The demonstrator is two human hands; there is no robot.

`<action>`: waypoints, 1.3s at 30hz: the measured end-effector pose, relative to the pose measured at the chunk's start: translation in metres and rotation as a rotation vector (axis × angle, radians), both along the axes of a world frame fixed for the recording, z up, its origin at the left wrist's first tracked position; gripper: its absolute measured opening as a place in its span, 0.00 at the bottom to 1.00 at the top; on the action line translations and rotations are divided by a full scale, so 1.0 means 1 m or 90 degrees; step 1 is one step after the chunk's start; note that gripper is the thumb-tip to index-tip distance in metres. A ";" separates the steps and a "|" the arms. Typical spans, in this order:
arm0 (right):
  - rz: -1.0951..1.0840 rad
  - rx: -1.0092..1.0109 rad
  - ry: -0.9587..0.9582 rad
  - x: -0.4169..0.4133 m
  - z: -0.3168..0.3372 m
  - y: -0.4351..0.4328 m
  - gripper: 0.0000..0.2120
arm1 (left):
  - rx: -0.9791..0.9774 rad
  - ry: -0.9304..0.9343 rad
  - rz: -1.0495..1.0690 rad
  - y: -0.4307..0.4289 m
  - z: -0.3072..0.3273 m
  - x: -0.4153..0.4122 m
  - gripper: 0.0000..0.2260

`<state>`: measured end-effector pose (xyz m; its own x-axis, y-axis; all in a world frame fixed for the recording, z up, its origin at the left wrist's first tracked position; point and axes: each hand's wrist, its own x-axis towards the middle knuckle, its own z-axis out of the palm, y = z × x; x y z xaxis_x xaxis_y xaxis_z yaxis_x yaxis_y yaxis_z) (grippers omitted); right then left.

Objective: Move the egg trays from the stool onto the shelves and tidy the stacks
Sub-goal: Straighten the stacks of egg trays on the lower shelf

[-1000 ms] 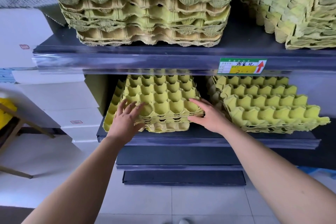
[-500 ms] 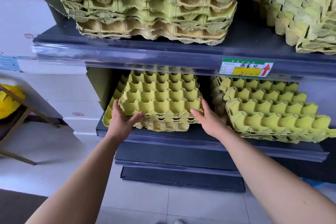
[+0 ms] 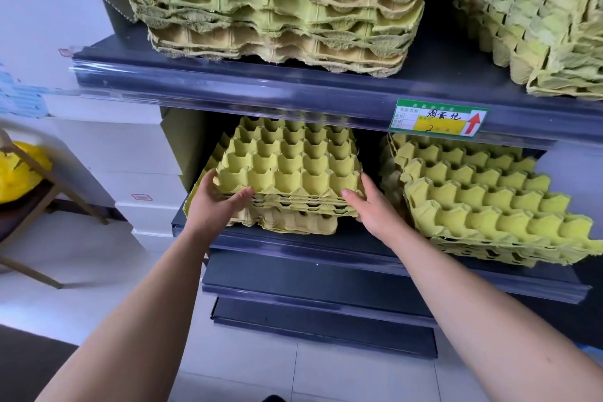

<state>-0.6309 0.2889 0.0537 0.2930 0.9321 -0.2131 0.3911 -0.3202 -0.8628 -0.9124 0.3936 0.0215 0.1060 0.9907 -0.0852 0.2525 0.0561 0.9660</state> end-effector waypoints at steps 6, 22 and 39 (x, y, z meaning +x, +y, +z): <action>-0.017 0.028 0.031 -0.018 0.004 0.009 0.42 | 0.031 -0.034 0.015 0.012 0.020 -0.018 0.47; -0.043 -0.033 0.033 -0.052 -0.013 0.017 0.32 | -0.046 -0.024 -0.073 0.025 -0.003 -0.045 0.46; -0.178 0.073 0.039 -0.070 0.023 -0.021 0.31 | -0.055 0.026 -0.025 0.020 0.016 -0.030 0.54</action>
<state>-0.7010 0.2674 0.0768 0.5312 0.8362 -0.1366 0.2474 -0.3073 -0.9189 -0.9426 0.4133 0.0376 0.1397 0.9744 -0.1759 0.2954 0.1285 0.9467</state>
